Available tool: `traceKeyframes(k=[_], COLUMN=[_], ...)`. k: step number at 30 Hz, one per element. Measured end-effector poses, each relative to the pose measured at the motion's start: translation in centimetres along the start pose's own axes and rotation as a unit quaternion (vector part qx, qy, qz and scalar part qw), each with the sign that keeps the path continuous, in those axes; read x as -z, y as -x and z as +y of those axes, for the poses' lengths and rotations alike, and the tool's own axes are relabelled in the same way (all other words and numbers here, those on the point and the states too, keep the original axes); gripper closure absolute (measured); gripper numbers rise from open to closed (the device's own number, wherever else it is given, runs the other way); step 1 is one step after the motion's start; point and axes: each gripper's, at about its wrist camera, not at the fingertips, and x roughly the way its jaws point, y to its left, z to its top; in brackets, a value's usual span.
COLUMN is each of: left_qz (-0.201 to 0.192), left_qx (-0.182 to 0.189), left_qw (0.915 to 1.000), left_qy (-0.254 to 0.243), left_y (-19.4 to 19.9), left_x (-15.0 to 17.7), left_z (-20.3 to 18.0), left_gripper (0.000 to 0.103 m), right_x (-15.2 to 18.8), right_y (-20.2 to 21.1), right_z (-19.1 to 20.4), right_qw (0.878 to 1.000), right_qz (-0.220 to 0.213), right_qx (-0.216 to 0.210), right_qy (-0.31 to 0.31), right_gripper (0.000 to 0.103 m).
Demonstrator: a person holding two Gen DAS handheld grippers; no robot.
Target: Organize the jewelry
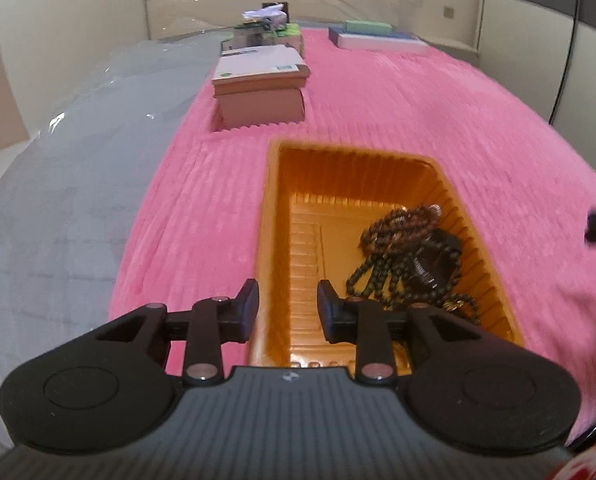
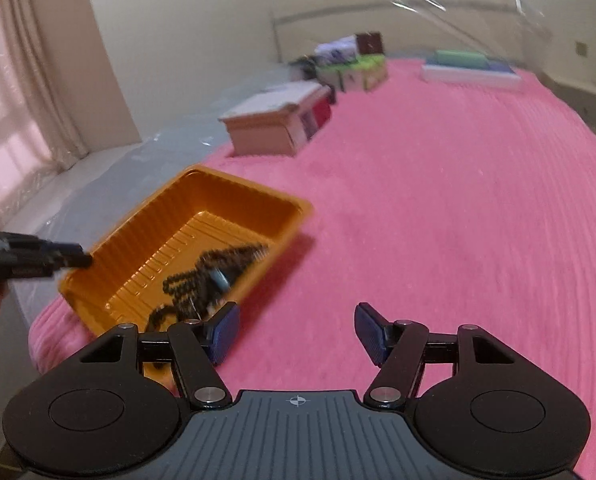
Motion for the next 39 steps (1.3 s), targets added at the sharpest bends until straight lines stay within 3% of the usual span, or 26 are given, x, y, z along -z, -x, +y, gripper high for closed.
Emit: traceKeyframes(k=[6, 8, 12, 13, 17, 22, 27, 39], left_qz=[-0.028, -0.036, -0.038, -0.035, -0.027, -0.007, 0.01, 0.053], left_qx=[-0.016, -0.014, -0.006, -0.002, 0.015, 0.021, 0.024, 0.038], left_qw=[0.9992, 0.999, 0.9989, 0.9989, 0.999, 0.9992, 0.9991, 0.9969], left_qy=[0.023, 0.023, 0.028, 0.03, 0.034, 0.032, 0.035, 0.044], left_y=[2.3, 3.0, 3.5, 3.5, 3.9, 3.6, 3.5, 2.7], left_x=[0.4, 0.8, 1.7, 2.0, 3.3, 5.1, 6.4, 8.3], left_z=[-0.2, -1.2, -3.4, -4.1, -6.5, -8.8, -10.1, -14.1], left_gripper=[0.074, 0.064, 0.055, 0.052, 0.02, 0.0, 0.0, 0.001], right_x=[2.3, 3.0, 4.2, 4.6, 5.9, 7.3, 8.1, 8.9], right_y=[1.6, 2.2, 3.5, 3.7, 4.7, 5.4, 4.5, 4.0], right_z=[-0.2, 0.0, 0.7, 1.0, 1.9, 2.6, 3.5, 3.3], right_qw=[0.998, 0.997, 0.995, 0.995, 0.994, 0.989, 0.986, 0.984], right_qz=[0.003, 0.001, 0.005, 0.009, 0.019, 0.028, 0.043, 0.067], right_qx=[0.006, 0.016, 0.04, 0.049, 0.079, 0.116, 0.14, 0.147], right_qy=[-0.064, -0.081, -0.091, -0.091, -0.079, -0.084, -0.076, -0.079], right_gripper=[0.039, 0.038, 0.033, 0.031, 0.028, 0.027, 0.027, 0.027])
